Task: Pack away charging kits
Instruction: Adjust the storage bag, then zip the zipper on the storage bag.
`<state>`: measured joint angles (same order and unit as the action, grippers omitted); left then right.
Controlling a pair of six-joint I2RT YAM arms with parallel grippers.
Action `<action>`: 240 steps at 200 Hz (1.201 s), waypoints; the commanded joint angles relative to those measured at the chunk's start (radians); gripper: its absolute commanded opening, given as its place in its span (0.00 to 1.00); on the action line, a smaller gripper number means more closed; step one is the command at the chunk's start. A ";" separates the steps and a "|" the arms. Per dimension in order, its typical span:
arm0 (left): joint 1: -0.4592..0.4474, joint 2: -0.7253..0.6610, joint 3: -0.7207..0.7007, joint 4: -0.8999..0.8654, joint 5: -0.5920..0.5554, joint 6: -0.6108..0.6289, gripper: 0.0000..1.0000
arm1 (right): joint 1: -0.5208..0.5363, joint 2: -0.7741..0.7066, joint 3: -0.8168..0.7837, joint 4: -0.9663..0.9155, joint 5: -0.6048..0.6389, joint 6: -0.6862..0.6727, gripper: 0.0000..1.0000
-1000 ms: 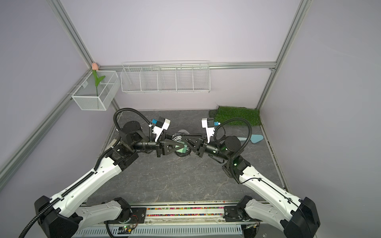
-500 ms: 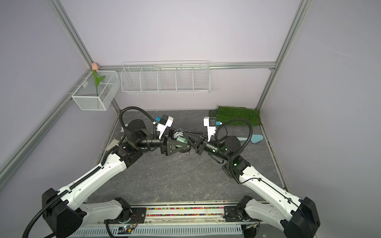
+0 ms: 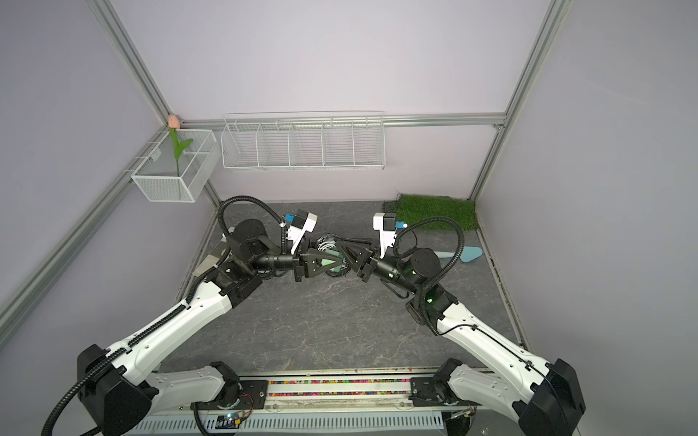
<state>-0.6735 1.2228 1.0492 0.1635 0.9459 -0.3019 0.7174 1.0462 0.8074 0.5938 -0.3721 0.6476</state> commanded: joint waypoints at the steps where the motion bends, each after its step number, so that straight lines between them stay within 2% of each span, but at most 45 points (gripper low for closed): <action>1: 0.002 -0.021 -0.013 0.026 -0.042 0.009 0.09 | 0.005 -0.034 0.031 -0.080 0.046 -0.076 0.51; 10: 0.007 -0.027 -0.010 0.017 -0.080 -0.005 0.07 | 0.005 -0.070 0.023 -0.140 0.085 -0.124 0.56; 38: 0.064 -0.013 0.020 0.026 -0.102 -0.116 0.04 | 0.010 -0.214 -0.024 -0.343 0.235 -0.313 0.56; 62: 0.091 -0.014 0.021 0.073 -0.115 -0.210 0.04 | 0.033 -0.289 -0.085 -0.404 0.250 -0.455 0.55; 85: 0.091 -0.016 0.031 0.064 -0.131 -0.248 0.04 | 0.095 -0.255 -0.096 -0.410 0.219 -0.568 0.55; 111: 0.091 -0.005 0.047 0.056 -0.125 -0.298 0.04 | 0.186 -0.122 -0.035 -0.445 0.246 -0.678 0.54; 148: 0.091 -0.031 0.041 0.048 -0.127 -0.309 0.04 | 0.208 -0.021 -0.005 -0.415 0.347 -0.699 0.52; 167: 0.089 -0.041 0.035 0.044 -0.121 -0.307 0.04 | 0.208 -0.024 -0.013 -0.390 0.402 -0.691 0.51; 240: 0.088 -0.031 0.030 0.037 -0.113 -0.295 0.03 | 0.209 -0.057 -0.017 -0.349 0.489 -0.672 0.44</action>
<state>-0.5827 1.1980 1.0565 0.1886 0.8276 -0.5976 0.9211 1.0115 0.7712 0.1951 0.0666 -0.0158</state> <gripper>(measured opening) 0.283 0.450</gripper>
